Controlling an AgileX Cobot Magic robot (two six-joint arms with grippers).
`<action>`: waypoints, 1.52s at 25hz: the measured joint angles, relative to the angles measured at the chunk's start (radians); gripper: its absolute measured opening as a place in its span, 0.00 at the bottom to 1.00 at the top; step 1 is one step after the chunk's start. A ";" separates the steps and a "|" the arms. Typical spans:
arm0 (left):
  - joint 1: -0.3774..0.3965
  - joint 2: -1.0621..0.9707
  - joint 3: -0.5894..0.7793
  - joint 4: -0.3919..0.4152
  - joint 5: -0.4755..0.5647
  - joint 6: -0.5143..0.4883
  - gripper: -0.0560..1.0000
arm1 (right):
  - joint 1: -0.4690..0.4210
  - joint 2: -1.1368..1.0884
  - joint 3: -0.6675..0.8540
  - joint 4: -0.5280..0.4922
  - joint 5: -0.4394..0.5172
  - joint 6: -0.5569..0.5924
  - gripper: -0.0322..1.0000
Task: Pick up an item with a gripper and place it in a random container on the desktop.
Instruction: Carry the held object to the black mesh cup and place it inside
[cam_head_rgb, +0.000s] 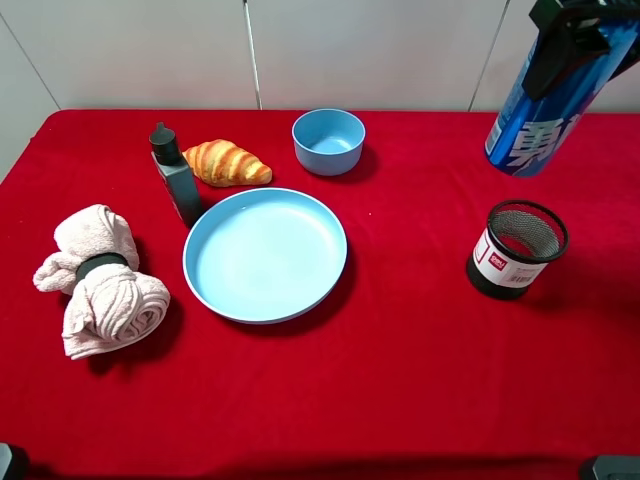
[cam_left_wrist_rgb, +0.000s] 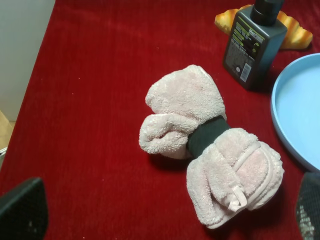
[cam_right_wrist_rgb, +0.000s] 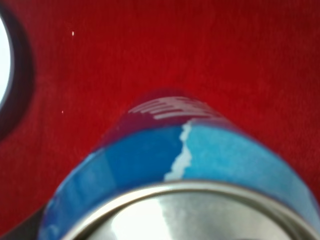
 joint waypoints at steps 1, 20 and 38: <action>0.000 0.000 0.000 0.000 0.000 0.000 0.99 | 0.000 -0.004 0.008 -0.001 0.000 0.002 0.51; 0.000 0.000 0.000 0.000 0.000 0.000 0.99 | 0.000 -0.044 0.138 -0.033 -0.002 0.022 0.51; 0.000 0.000 0.000 0.000 0.000 0.000 0.99 | 0.000 -0.045 0.177 -0.074 -0.008 0.025 0.51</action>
